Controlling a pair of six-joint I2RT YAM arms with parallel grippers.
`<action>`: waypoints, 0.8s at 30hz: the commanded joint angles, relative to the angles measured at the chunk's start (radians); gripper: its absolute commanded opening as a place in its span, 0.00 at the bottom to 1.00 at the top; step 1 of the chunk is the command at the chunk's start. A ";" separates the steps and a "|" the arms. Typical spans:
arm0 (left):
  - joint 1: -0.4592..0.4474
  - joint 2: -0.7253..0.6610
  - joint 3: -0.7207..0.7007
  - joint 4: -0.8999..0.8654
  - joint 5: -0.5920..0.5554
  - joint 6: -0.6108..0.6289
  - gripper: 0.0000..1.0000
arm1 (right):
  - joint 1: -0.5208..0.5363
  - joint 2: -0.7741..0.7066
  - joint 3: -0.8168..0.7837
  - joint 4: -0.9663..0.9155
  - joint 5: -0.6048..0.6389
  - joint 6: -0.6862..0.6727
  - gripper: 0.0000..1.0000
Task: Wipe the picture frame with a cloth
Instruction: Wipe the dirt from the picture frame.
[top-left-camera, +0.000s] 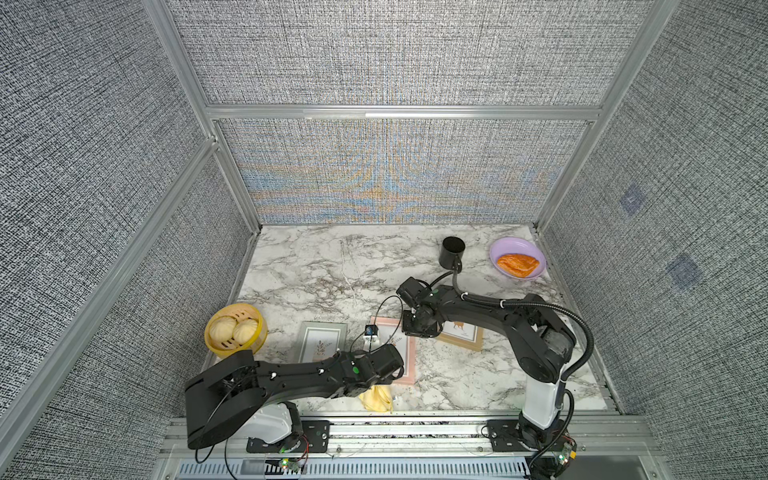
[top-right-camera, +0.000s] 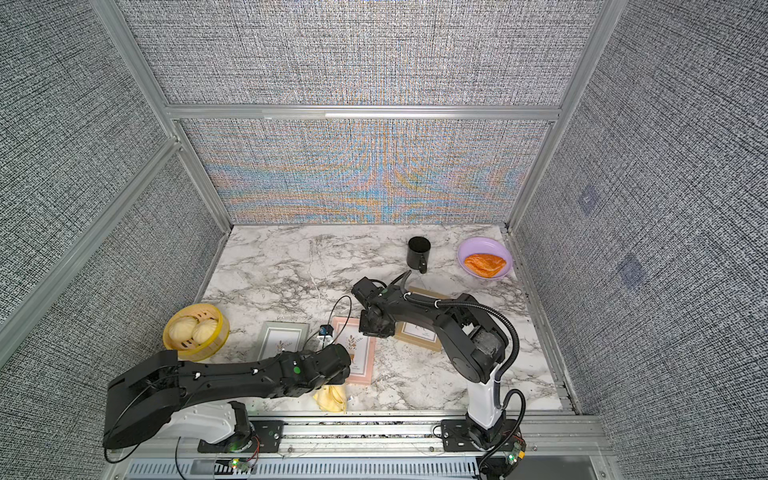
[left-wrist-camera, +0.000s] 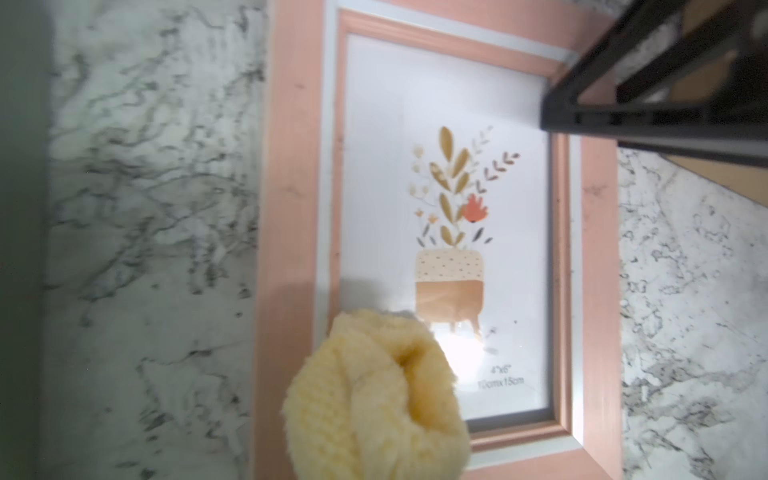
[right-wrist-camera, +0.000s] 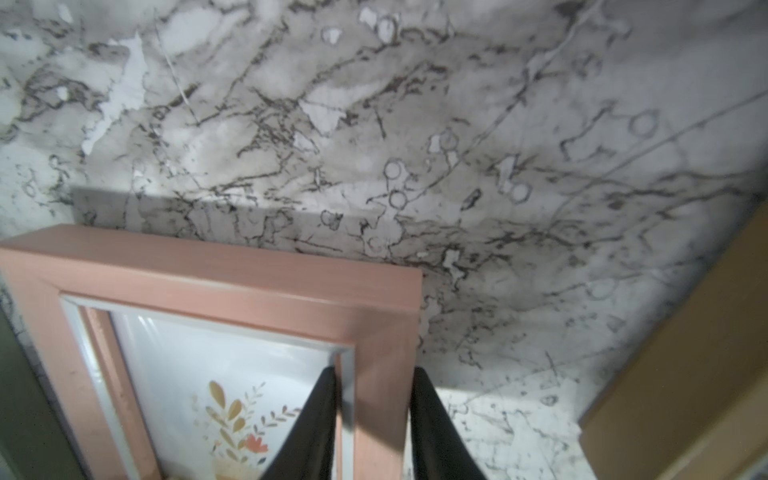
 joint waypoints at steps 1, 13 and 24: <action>-0.019 0.053 0.041 0.069 0.106 0.032 0.00 | 0.007 0.012 0.008 -0.029 0.004 0.008 0.29; -0.087 0.169 0.109 0.157 0.163 0.015 0.00 | 0.014 0.019 0.020 -0.037 0.008 0.023 0.29; 0.048 -0.133 -0.077 -0.119 0.015 -0.014 0.00 | 0.013 0.024 0.022 -0.046 0.012 0.010 0.29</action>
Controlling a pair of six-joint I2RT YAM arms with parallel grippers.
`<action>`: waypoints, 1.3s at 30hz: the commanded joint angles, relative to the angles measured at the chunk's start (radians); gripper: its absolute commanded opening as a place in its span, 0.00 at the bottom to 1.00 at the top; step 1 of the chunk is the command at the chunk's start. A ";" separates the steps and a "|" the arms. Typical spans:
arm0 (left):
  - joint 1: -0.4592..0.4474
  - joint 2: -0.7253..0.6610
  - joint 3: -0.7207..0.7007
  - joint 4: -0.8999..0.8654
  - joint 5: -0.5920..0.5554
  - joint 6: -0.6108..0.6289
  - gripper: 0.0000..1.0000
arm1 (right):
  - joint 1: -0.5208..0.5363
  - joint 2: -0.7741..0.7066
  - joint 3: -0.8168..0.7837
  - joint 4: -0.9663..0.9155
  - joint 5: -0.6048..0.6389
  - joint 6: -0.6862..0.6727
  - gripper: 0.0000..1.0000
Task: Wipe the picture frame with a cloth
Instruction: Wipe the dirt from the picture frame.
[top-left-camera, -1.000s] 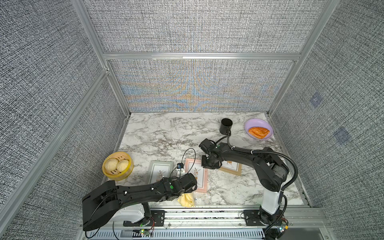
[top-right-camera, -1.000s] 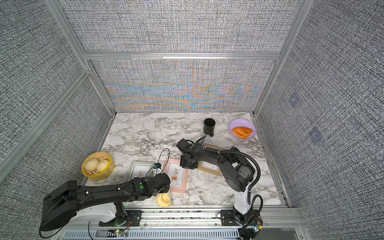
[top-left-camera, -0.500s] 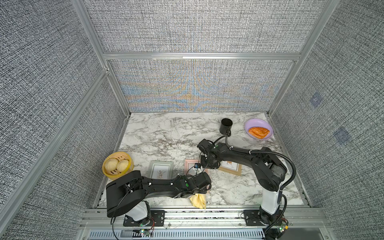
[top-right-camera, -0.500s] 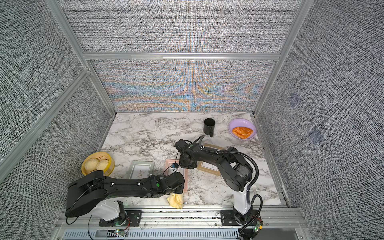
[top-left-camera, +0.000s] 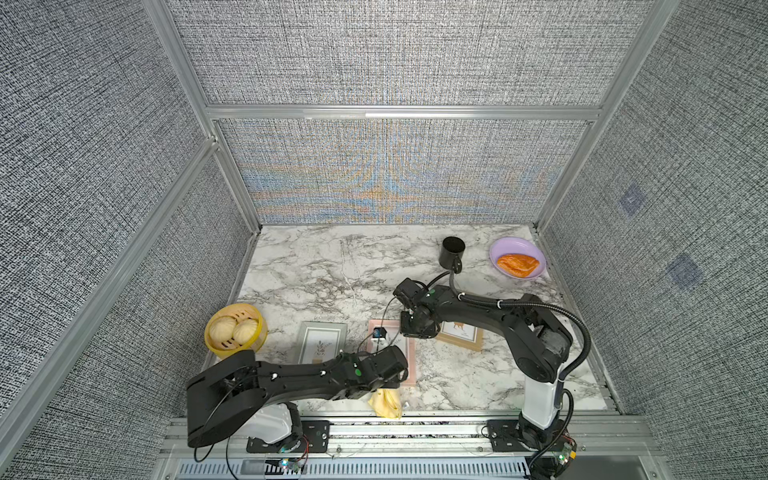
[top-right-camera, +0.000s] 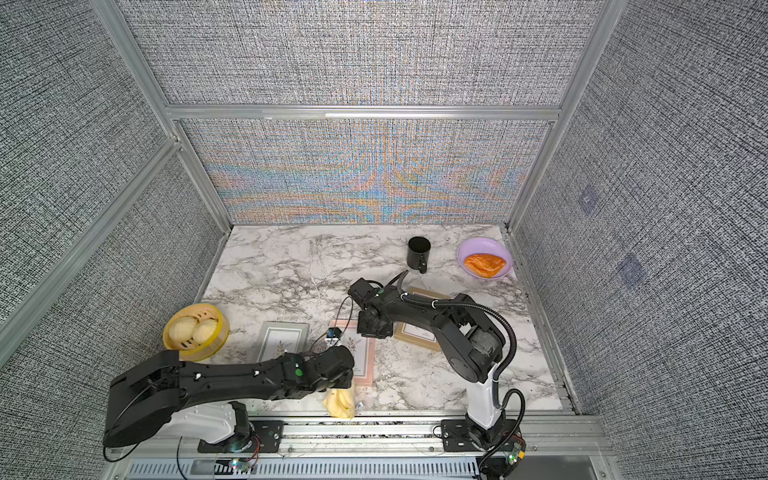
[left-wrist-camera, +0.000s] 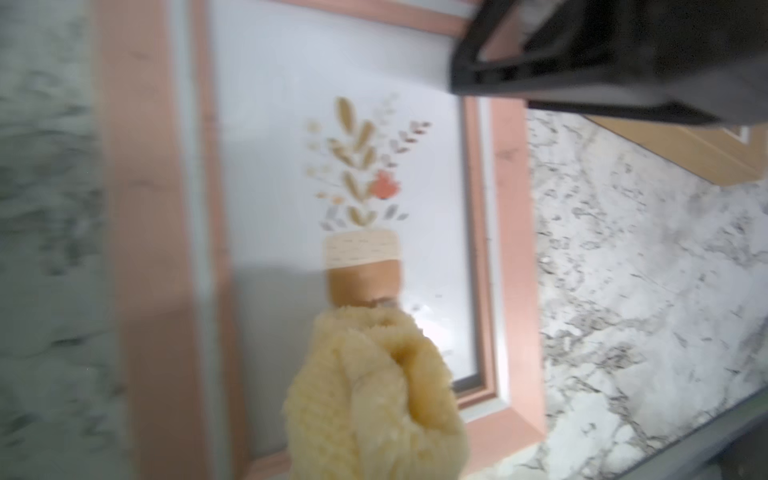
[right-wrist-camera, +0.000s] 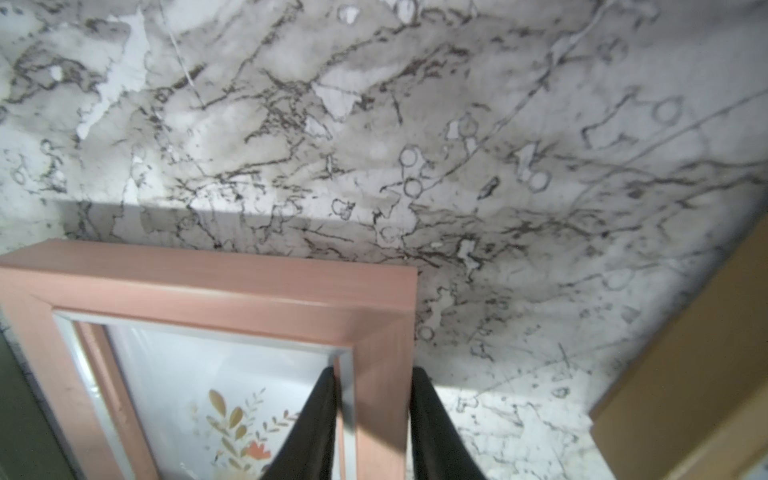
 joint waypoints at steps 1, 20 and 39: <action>0.049 -0.080 -0.051 -0.133 -0.048 0.005 0.00 | 0.000 0.012 0.000 -0.022 0.006 0.001 0.29; 0.000 0.132 0.095 0.065 0.096 0.062 0.00 | 0.003 0.027 0.027 -0.033 -0.002 -0.016 0.29; 0.015 -0.071 0.000 -0.168 -0.087 -0.042 0.00 | -0.002 0.035 0.031 -0.032 -0.007 -0.031 0.29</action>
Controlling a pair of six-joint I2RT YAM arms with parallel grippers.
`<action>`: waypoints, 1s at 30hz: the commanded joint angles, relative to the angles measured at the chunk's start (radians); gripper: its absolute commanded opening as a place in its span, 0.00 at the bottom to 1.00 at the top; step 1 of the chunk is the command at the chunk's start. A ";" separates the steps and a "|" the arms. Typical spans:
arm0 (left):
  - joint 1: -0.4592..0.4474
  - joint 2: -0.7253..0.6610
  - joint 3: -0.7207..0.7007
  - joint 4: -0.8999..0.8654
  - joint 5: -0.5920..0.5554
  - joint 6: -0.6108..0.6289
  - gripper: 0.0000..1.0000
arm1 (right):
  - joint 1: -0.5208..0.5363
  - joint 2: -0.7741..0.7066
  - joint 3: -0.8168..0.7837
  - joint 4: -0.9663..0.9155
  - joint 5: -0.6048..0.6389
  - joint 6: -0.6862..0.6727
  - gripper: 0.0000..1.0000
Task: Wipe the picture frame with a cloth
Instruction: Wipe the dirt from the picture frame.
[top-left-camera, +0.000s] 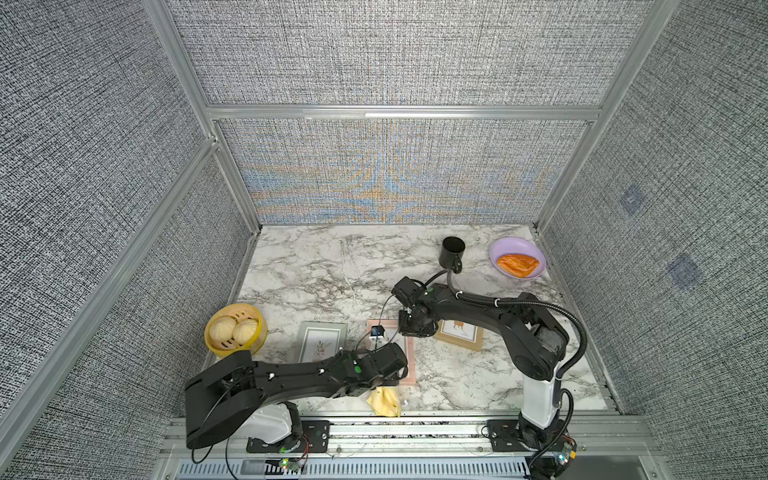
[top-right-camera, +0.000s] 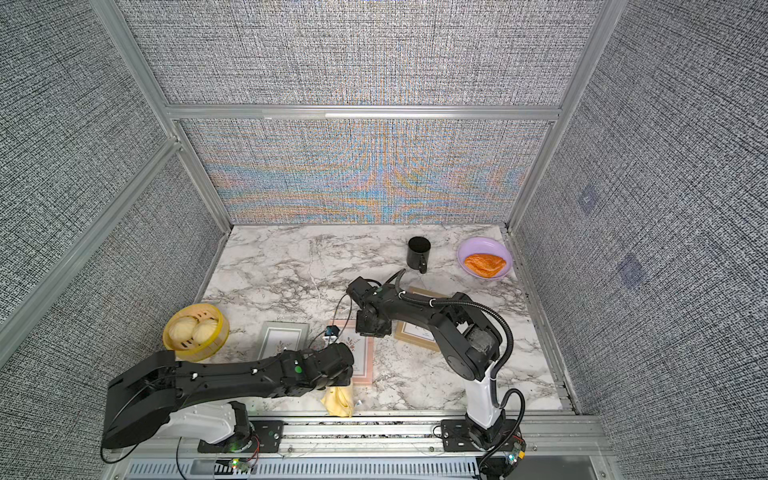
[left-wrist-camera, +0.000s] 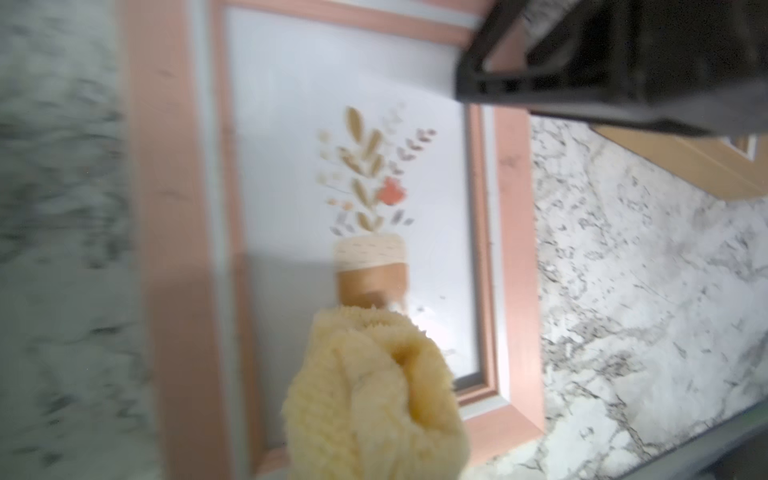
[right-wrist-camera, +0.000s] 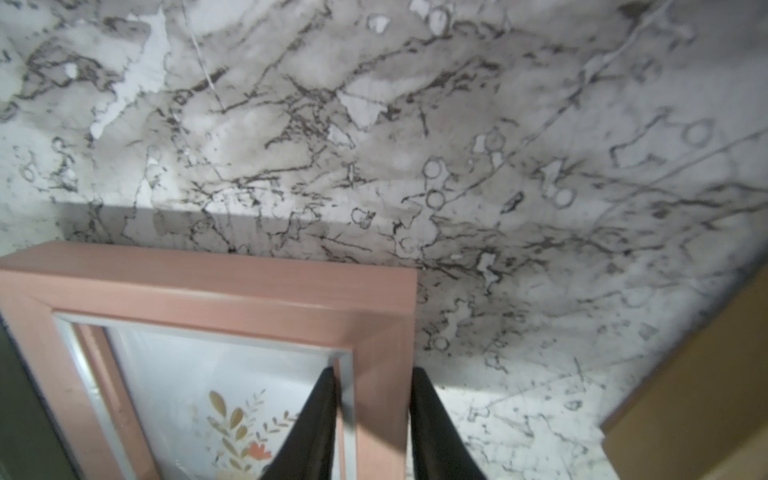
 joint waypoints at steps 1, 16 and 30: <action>0.024 -0.086 -0.041 -0.127 -0.089 -0.030 0.00 | -0.001 0.012 -0.001 -0.015 0.000 -0.006 0.29; 0.062 0.054 0.030 0.002 0.063 0.052 0.00 | -0.001 0.022 0.010 -0.018 -0.007 -0.017 0.29; 0.012 0.106 0.108 -0.037 0.035 -0.001 0.00 | -0.012 0.011 -0.007 -0.012 -0.010 -0.015 0.29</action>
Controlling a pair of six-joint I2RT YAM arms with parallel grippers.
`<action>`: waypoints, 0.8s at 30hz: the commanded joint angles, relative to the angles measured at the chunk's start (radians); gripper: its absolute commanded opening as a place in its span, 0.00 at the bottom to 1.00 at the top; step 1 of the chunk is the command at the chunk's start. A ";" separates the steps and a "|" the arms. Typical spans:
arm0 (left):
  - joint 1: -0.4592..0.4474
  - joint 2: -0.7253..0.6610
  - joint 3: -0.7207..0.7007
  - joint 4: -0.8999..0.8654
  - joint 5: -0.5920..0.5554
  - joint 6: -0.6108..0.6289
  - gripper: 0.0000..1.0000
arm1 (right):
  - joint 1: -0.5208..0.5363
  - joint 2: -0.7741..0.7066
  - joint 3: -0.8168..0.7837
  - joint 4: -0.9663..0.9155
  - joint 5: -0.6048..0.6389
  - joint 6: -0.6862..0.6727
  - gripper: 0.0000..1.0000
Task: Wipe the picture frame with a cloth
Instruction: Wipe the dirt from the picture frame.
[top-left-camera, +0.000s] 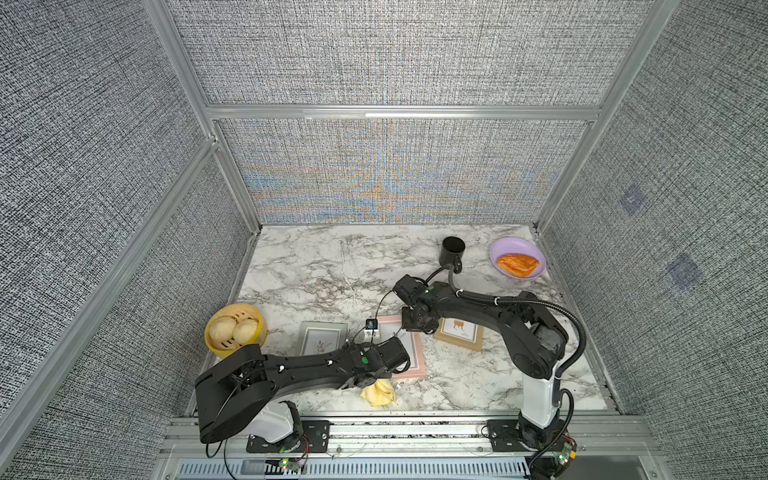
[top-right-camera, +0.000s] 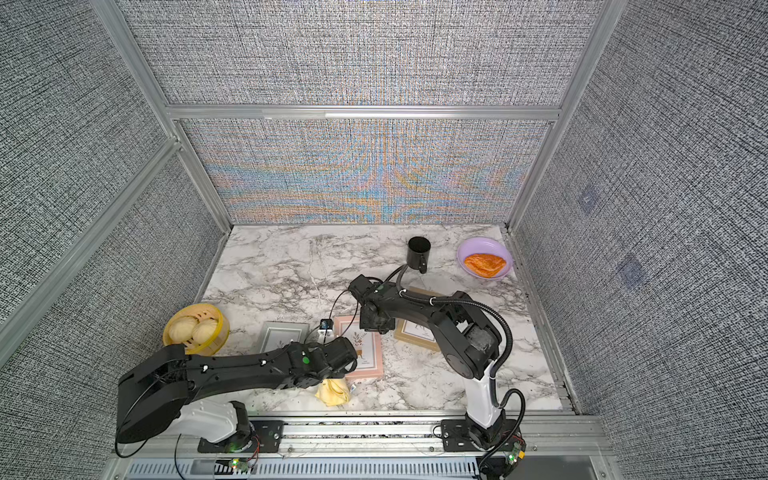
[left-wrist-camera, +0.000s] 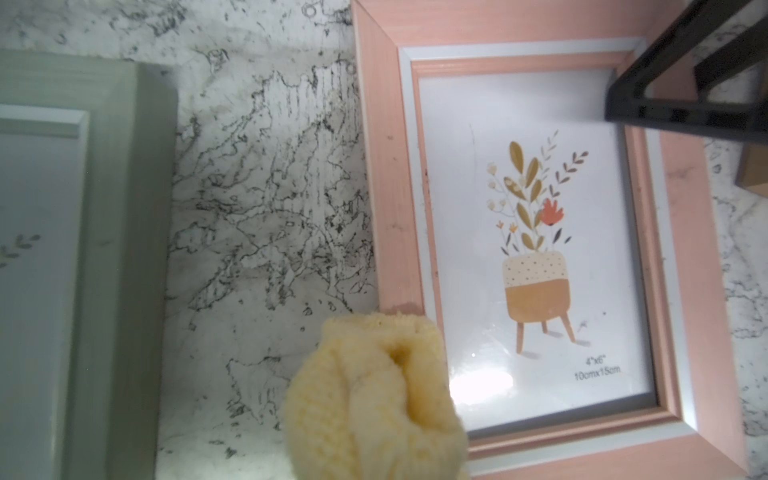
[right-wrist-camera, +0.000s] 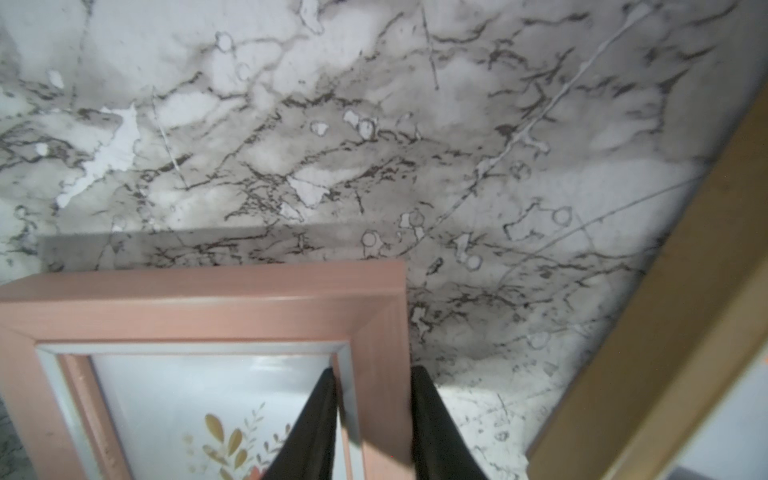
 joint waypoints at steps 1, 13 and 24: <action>-0.003 -0.039 -0.010 0.083 0.143 -0.027 0.00 | 0.000 0.001 -0.018 -0.013 -0.108 0.017 0.29; -0.001 -0.027 0.001 0.160 0.164 0.030 0.00 | -0.007 -0.010 -0.022 -0.007 -0.113 0.012 0.29; -0.039 0.207 0.155 0.287 0.287 0.063 0.00 | -0.006 -0.021 -0.032 -0.004 -0.115 0.019 0.29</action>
